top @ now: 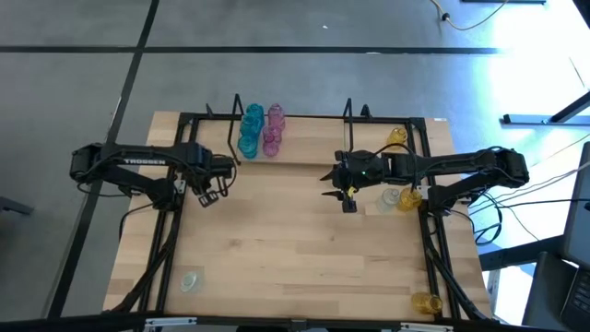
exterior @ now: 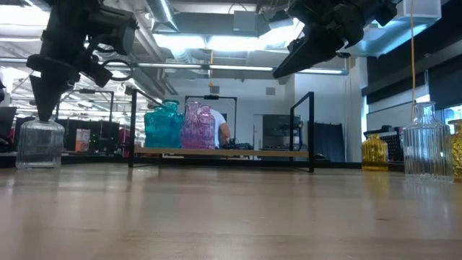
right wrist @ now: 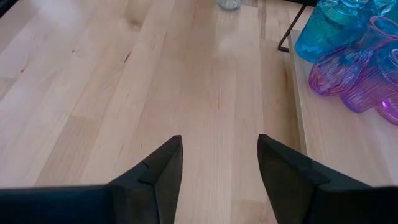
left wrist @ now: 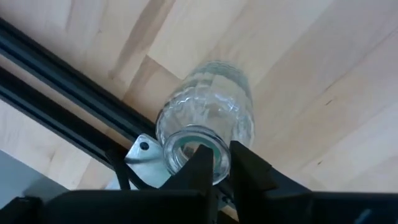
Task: Sort vases onto shelf
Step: Put the top left transparent vase on the shelf
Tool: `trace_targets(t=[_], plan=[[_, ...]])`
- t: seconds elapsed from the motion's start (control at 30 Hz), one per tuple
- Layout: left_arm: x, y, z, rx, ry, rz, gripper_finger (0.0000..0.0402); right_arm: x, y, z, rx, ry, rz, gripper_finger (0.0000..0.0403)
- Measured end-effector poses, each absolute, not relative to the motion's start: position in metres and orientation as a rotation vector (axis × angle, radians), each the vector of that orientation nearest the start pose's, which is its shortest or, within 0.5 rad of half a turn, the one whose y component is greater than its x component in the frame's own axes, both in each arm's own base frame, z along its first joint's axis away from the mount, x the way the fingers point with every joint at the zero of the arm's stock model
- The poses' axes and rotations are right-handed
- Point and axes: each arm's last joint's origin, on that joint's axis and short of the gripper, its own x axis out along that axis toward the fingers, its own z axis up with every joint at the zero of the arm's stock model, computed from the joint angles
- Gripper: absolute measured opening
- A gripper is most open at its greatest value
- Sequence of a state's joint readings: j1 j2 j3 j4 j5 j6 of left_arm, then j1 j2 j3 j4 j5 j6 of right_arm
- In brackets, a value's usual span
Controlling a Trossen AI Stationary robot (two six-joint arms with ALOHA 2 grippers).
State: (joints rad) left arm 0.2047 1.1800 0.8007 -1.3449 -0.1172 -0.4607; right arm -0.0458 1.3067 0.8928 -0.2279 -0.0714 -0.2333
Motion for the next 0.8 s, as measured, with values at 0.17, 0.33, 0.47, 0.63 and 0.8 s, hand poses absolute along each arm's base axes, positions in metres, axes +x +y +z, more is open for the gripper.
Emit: trace_targets(t=[0.17, 0.33, 0.47, 0.63, 0.8], plan=[[0.161, 0.032, 0.23, -0.384, 1.569, 0.607, 0.0024, 0.277, -0.011, 0.257, -0.188, 0.634, 0.099, 0.0191], [0.172, 0.023, 0.248, -0.322, 1.492, 0.52, 0.0029, 0.277, -0.011, 0.257, -0.188, 0.633, 0.099, 0.0191], [0.182, 0.016, 0.264, -0.276, 1.412, 0.453, 0.0029, 0.277, -0.011, 0.257, -0.188, 0.634, 0.099, 0.0191], [0.201, 0.006, 0.28, -0.231, 1.352, 0.389, 0.003, 0.277, -0.011, 0.257, -0.188, 0.633, 0.099, 0.0191], [0.232, -0.001, 0.29, -0.167, 1.316, 0.347, 0.0031, 0.277, -0.011, 0.257, -0.188, 0.633, 0.099, 0.0191]])
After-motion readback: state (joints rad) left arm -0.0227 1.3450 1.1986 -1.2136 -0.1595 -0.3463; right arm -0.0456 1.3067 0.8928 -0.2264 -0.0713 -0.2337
